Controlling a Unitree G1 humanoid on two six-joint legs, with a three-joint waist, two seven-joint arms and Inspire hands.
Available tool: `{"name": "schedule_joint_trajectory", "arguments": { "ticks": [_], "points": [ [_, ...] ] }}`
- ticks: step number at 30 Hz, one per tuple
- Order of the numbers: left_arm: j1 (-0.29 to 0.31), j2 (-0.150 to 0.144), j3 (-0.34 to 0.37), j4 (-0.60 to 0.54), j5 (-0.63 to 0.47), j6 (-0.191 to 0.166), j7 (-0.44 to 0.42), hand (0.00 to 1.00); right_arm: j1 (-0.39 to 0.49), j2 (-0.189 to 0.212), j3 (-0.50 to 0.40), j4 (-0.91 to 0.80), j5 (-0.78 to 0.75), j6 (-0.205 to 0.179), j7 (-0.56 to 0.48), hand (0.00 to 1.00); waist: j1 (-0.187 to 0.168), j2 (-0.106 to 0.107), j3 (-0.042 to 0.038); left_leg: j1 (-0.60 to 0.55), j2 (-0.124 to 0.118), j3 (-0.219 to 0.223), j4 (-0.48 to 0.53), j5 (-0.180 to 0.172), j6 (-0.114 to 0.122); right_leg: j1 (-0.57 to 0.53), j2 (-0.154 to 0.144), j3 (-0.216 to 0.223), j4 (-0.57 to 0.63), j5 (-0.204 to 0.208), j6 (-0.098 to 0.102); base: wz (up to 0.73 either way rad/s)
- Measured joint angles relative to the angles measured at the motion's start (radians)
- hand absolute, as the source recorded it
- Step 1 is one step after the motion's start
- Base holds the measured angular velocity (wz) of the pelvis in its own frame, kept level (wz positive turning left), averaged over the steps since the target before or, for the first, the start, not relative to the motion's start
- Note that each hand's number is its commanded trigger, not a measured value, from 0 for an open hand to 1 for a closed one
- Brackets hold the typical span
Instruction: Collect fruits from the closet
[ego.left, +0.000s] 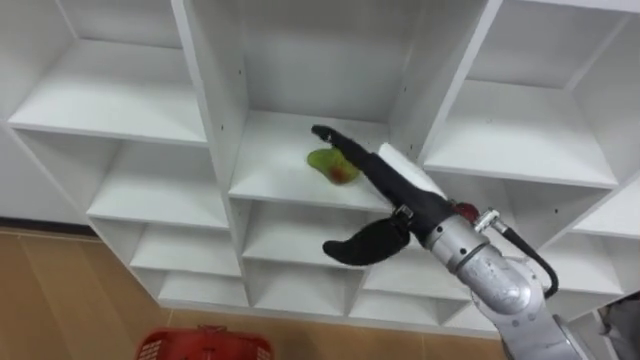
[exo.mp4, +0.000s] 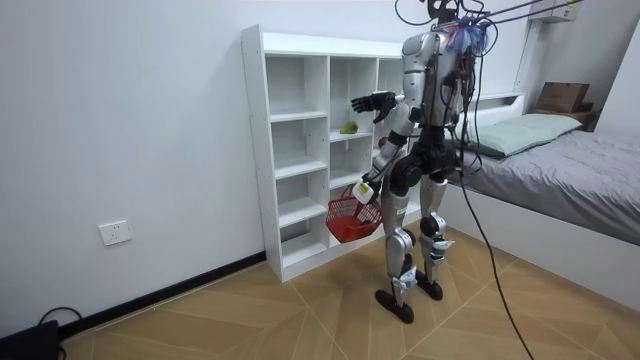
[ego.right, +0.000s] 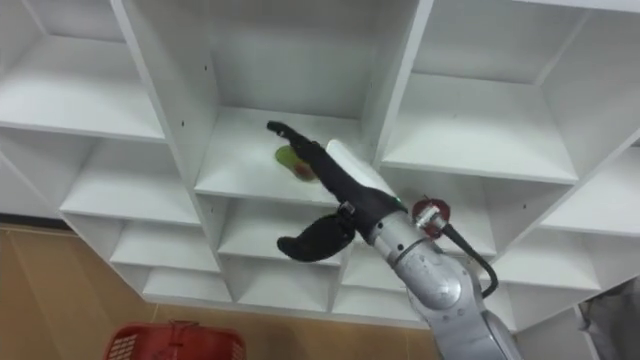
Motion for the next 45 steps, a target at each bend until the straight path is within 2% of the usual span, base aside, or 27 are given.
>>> {"name": "schedule_joint_trajectory", "arguments": {
  "ticks": [2,4,6,10,13,17,20,23,25,28,30,34,36,37,41,45],
  "points": [
    [0.002,0.001,0.031,-0.011,0.044,0.0,-0.008,1.0,-0.006,0.001,-0.016,-0.002,-0.001,-0.001,-0.022,0.0,0.003,-0.014,-0.0008,-0.001,-0.001,-0.01,0.001,0.0,0.0,0.004,-0.001,-0.006,-0.001,0.0,0.0,0.11],
    [0.002,0.009,0.051,-0.017,0.048,0.0,-0.014,1.0,-0.041,-0.003,-0.03,-0.002,0.011,-0.001,-0.046,0.0,0.008,-0.033,0.0047,-0.001,-0.001,-0.016,0.002,0.0,0.0,0.007,-0.001,-0.016,-0.002,0.0,0.0,0.08],
    [0.002,0.011,0.056,-0.017,0.051,0.0,-0.014,1.0,-0.074,-0.009,-0.043,0.003,0.048,-0.001,-0.073,0.0,0.013,-0.039,0.0075,0.0,-0.003,-0.023,0.003,0.0,0.0,0.013,-0.002,-0.02,-0.005,0.0,0.0,0.1],
    [0.0,0.011,0.089,-0.017,0.09,0.001,-0.015,1.0,-0.161,-0.028,-0.05,0.048,0.065,-0.014,-0.137,0.0,0.026,-0.067,0.0147,-0.006,-0.003,-0.038,0.007,0.0,0.0,0.014,-0.003,-0.039,-0.002,0.0,0.0,0.1],
    [0.001,0.012,0.096,-0.017,0.094,0.009,-0.016,1.0,-0.218,-0.037,-0.049,0.121,0.055,-0.02,-0.162,0.0,0.031,-0.078,0.0128,-0.013,-0.003,-0.048,0.015,-0.002,-0.002,0.015,-0.003,-0.048,-0.001,0.0,0.0,0.11],
    [0.0,0.013,0.101,-0.021,0.095,0.018,-0.036,1.0,-0.25,-0.041,-0.05,0.204,0.042,-0.02,-0.191,0.0,0.055,-0.087,0.008,-0.017,-0.003,-0.056,0.016,-0.002,-0.003,0.015,-0.003,-0.057,-0.001,0.0,0.0,0.06],
    [0.0,0.013,0.11,-0.035,0.113,0.029,-0.044,1.0,-0.266,-0.043,-0.05,0.247,0.048,-0.02,-0.198,0.0,0.065,-0.09,0.008,-0.019,-0.004,-0.069,0.018,-0.001,-0.003,0.019,-0.004,-0.07,-0.001,0.0,0.0,0.12],
    [0.0,0.014,0.117,-0.049,0.124,0.033,-0.053,1.0,-0.276,-0.049,-0.05,0.272,0.05,-0.02,-0.216,0.0,0.076,-0.095,0.0111,-0.02,-0.004,-0.071,0.019,-0.001,-0.003,0.019,-0.005,-0.075,-0.001,0.0,0.0,0.03],
    [0.0,0.017,0.122,-0.062,0.124,0.043,-0.057,1.0,-0.28,-0.059,-0.05,0.286,0.067,-0.02,-0.233,0.0,0.079,-0.105,0.0154,-0.023,-0.004,-0.075,0.022,-0.002,-0.003,0.019,-0.005,-0.083,0.0,0.0,0.0,0.05],
    [0.0,0.024,0.134,-0.068,0.125,0.056,-0.061,1.0,-0.332,-0.062,-0.048,0.359,0.129,-0.019,-0.244,0.0,0.084,-0.12,0.0162,-0.023,-0.005,-0.082,0.025,-0.002,-0.003,0.024,-0.005,-0.088,-0.001,0.0,0.0,0.08],
    [0.001,0.03,0.141,-0.086,0.137,0.071,-0.063,1.0,-0.347,-0.075,-0.048,0.393,0.174,-0.019,-0.261,0.0,0.085,-0.132,0.0198,-0.027,-0.006,-0.096,0.029,-0.002,-0.004,0.029,-0.005,-0.098,-0.002,0.0,0.0,0.2],
    [0.019,0.044,0.147,-0.143,0.162,0.086,-0.072,1.0,-0.397,-0.094,-0.048,0.48,0.261,-0.017,-0.259,0.0,0.093,-0.155,0.015,-0.049,-0.005,-0.102,0.044,-0.006,-0.006,0.026,-0.004,-0.113,-0.003,0.0,0.0,0.12],
    [0.014,0.056,0.145,-0.15,0.162,0.086,-0.083,1.0,-0.414,-0.112,-0.047,0.522,0.314,-0.019,-0.256,0.0,0.093,-0.157,0.0139,-0.062,-0.006,-0.119,0.055,-0.009,-0.007,0.024,-0.004,-0.126,-0.003,0.0,0.0,0.22],
    [0.015,0.063,0.146,-0.157,0.165,0.087,-0.084,1.0,-0.424,-0.12,-0.045,0.551,0.333,-0.019,-0.257,0.0,0.105,-0.16,0.0113,-0.063,-0.005,-0.12,0.061,-0.009,-0.007,0.022,-0.004,-0.126,-0.003,0.0,0.0,0.08],
    [0.016,0.074,0.148,-0.166,0.174,0.103,-0.086,1.0,-0.426,-0.122,-0.045,0.58,0.357,-0.019,-0.259,0.0,0.105,-0.163,0.0091,-0.092,-0.009,-0.132,0.069,-0.009,-0.007,0.011,-0.007,-0.152,-0.002,0.0,0.0,0.11],
    [0.004,0.074,0.151,-0.169,0.184,0.131,-0.088,1.0,-0.428,-0.122,-0.046,0.618,0.367,0.003,-0.247,0.0,0.105,-0.163,0.0095,-0.126,-0.02,-0.153,0.094,-0.008,-0.006,-0.009,-0.013,-0.161,-0.001,0.0,0.0,0.11]
  ]
}}
